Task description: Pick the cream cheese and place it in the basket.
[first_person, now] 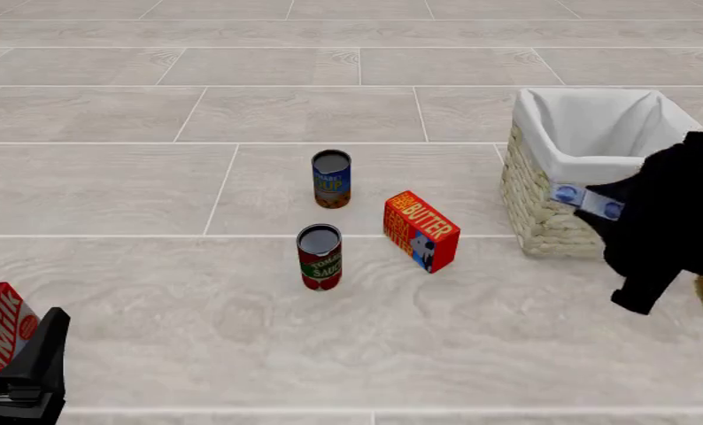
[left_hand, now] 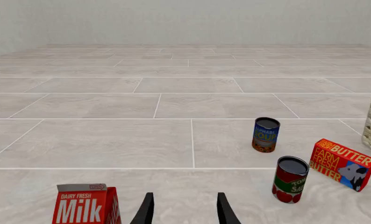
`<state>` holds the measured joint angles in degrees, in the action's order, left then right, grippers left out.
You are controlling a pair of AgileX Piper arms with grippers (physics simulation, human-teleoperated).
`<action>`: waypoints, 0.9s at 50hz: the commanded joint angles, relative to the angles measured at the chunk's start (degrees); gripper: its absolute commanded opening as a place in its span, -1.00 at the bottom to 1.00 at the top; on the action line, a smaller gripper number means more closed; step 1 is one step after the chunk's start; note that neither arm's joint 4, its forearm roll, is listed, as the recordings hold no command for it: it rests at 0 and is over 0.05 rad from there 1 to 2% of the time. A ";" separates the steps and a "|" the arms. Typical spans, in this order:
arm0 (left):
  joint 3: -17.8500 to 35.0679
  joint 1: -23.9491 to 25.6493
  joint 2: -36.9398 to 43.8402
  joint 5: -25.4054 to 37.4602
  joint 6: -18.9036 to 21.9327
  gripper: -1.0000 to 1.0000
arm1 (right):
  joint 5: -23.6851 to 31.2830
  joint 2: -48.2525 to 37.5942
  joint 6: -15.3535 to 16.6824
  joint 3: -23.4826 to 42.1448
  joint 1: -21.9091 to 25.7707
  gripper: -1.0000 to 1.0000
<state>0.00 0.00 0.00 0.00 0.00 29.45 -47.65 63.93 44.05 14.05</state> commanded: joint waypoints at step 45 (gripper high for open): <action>0.00 0.00 0.00 0.00 0.00 1.00 | -4.55 -32.86 -51.94 44.05 -15.66 -1.00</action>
<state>0.00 0.00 0.00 0.00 0.00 23.04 -73.49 17.70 80.69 2.88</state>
